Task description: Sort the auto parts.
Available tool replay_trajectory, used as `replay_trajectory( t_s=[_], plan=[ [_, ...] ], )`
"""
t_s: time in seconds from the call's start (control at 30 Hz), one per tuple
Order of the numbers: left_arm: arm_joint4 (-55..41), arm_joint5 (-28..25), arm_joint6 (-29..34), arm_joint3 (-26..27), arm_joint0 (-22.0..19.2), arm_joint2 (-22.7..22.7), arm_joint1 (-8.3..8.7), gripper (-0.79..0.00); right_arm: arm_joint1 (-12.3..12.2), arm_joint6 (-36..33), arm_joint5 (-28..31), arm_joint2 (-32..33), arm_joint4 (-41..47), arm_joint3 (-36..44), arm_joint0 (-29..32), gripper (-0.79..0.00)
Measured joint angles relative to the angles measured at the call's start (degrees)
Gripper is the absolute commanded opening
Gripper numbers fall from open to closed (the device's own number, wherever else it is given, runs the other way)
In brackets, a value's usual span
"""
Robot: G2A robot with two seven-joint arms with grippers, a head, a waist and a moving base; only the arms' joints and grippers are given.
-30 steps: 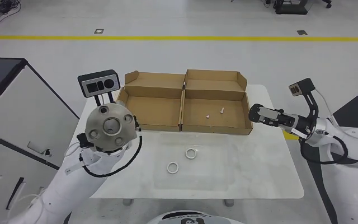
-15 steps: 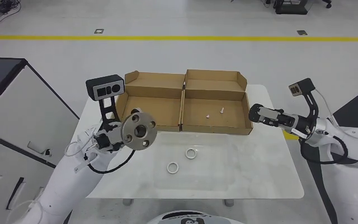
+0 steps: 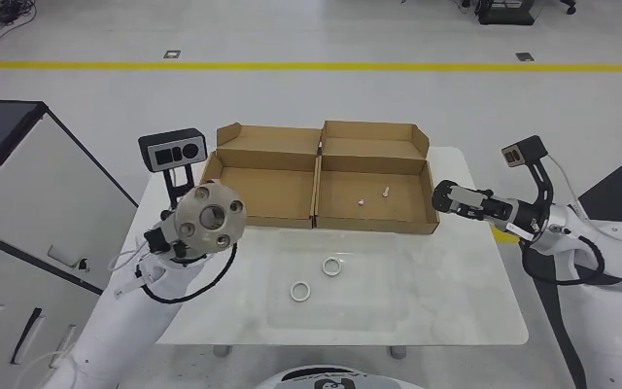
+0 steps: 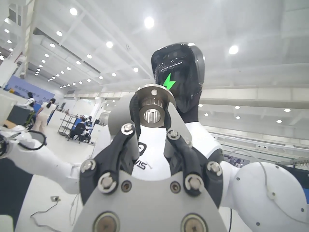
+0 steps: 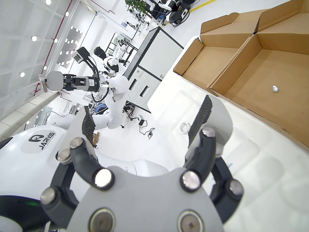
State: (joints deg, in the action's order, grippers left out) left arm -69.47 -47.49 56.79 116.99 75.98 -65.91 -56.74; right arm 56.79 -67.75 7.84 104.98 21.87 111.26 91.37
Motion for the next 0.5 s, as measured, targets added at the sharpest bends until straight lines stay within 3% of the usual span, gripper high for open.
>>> replay_trajectory(
  t_s=[0.5],
  plan=[
    [-0.89, 2.89, 2.89, -1.56, 0.75, -1.81, -2.32, -0.785, 0.00, 0.00, 0.00, 0.00, 0.00, 0.00, 0.00, 0.000]
  ],
)
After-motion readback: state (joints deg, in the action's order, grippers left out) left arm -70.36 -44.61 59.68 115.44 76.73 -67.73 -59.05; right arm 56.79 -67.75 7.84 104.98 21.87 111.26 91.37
